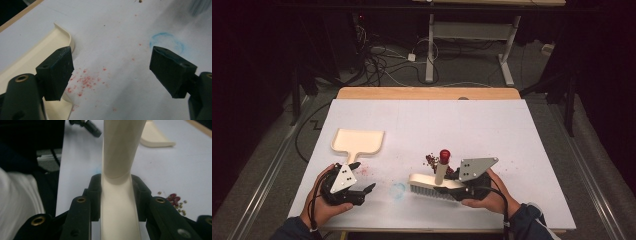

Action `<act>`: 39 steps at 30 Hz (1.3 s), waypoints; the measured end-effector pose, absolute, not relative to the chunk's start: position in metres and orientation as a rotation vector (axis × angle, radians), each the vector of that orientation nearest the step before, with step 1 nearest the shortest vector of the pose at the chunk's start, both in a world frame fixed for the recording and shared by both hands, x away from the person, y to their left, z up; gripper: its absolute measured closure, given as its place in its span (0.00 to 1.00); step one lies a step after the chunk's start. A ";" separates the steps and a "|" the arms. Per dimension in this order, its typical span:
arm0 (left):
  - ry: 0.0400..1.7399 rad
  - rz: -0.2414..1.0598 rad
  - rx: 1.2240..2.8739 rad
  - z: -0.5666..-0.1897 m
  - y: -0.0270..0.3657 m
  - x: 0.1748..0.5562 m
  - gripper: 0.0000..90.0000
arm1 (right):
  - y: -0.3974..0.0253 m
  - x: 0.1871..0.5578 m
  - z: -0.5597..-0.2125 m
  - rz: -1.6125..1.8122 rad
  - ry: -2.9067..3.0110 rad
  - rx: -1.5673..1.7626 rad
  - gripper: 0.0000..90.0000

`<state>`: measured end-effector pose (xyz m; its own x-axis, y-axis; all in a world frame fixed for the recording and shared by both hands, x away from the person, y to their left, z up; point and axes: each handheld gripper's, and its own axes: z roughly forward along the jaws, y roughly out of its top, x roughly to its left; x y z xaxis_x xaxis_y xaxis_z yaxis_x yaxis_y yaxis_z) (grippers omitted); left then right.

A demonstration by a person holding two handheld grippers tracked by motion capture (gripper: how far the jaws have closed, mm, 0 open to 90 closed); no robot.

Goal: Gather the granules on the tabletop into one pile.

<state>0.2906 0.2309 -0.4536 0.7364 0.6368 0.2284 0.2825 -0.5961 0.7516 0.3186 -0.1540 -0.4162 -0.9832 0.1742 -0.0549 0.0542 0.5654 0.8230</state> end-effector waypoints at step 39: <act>0.675 0.600 2.237 -0.458 0.227 0.296 0.20 | -0.152 0.408 -0.403 1.392 2.453 0.176 0.75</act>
<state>0.2962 0.2268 -0.4581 0.7551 0.6188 0.2166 0.2874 -0.6093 0.7390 0.4075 -0.1521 -0.4028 -0.9430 0.2584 -0.2099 -0.0476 0.5194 0.8532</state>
